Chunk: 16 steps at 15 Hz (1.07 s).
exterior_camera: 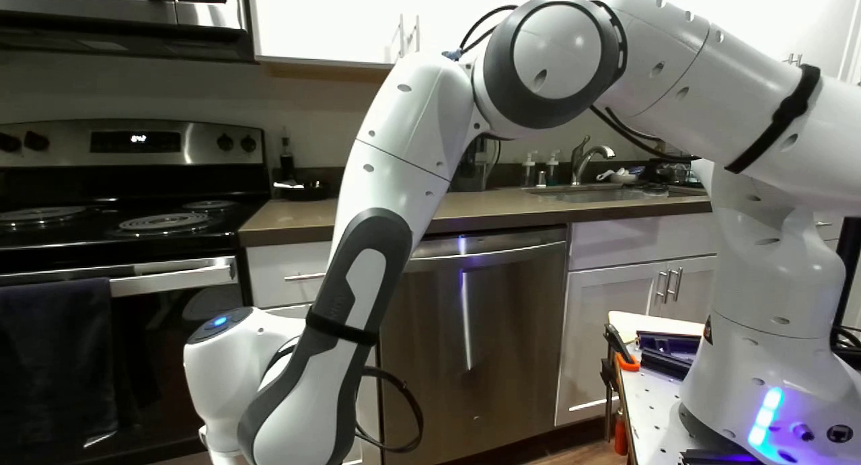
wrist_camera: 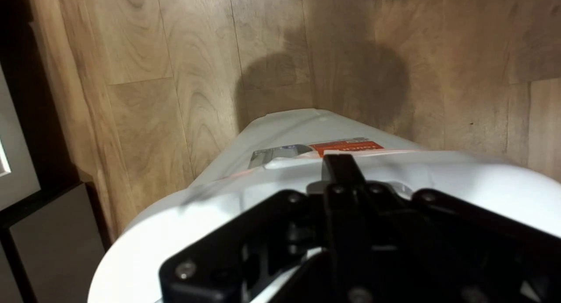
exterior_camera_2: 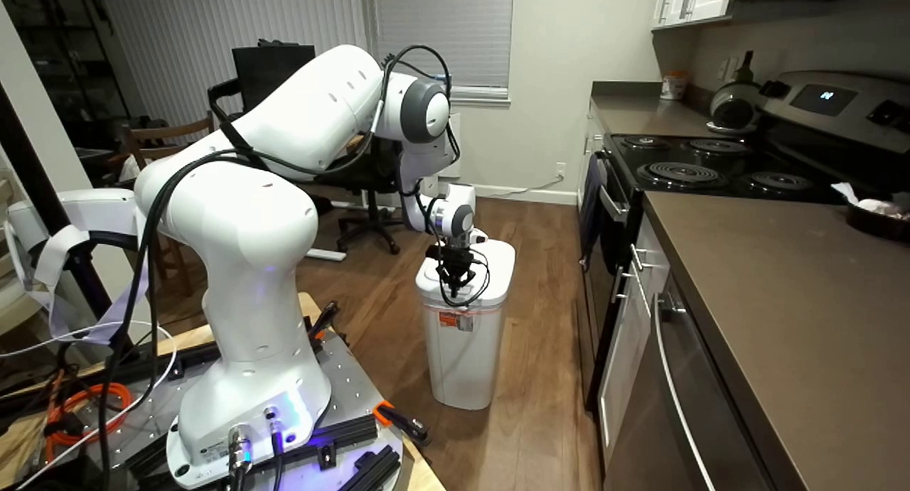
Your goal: Open the trash bin
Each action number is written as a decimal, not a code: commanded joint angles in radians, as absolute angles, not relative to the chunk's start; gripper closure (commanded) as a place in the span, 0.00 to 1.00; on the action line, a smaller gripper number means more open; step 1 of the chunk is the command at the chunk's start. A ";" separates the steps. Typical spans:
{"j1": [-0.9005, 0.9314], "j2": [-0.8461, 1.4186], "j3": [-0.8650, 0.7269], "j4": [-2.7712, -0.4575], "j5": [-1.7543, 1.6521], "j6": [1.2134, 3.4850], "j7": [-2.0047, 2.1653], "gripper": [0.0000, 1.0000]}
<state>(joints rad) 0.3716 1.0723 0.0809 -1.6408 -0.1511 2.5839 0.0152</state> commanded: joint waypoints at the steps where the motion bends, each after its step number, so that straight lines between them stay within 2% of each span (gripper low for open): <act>1: 0.389 1.109 0.067 -1.604 -0.165 2.605 0.042 1.00; 16: 0.388 1.014 0.073 -1.675 -0.164 2.563 0.039 1.00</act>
<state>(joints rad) 0.3756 1.0603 0.0766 -1.6419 -0.1511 2.5801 0.0156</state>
